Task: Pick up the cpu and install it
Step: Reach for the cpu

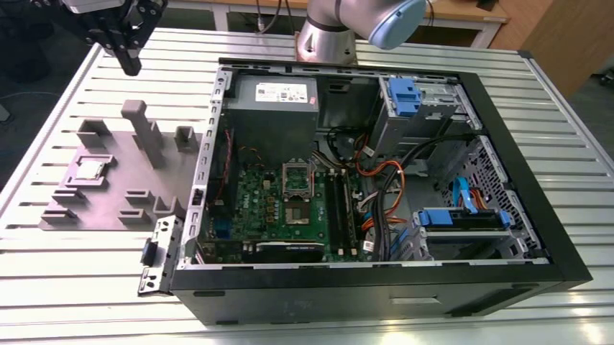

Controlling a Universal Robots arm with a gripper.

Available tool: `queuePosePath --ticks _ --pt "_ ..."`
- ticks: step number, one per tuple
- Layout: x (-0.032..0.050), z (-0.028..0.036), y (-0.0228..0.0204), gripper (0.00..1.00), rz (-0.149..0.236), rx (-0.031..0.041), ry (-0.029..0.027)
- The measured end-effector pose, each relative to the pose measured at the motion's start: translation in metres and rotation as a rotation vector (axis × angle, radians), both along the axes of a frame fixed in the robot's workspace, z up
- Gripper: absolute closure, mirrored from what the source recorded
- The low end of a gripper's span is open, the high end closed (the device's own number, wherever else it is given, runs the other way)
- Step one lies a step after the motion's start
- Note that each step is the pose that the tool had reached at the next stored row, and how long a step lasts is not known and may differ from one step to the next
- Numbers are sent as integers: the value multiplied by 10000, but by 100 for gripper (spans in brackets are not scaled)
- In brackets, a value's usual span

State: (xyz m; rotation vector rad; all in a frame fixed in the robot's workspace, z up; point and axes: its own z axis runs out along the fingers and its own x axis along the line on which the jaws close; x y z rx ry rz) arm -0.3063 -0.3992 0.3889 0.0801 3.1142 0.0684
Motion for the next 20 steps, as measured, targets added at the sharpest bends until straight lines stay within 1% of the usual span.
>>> queuePosePath --ticks 1,5,9,13,20 --pt "-8 0 0 89 59 -1 0" --pt "-41 -1 0 89 70 0 1" --pt "-103 -2 0 89 70 1 0" --pt "-145 -2 0 89 70 0 1" --pt "-161 -3 0 89 70 0 1"
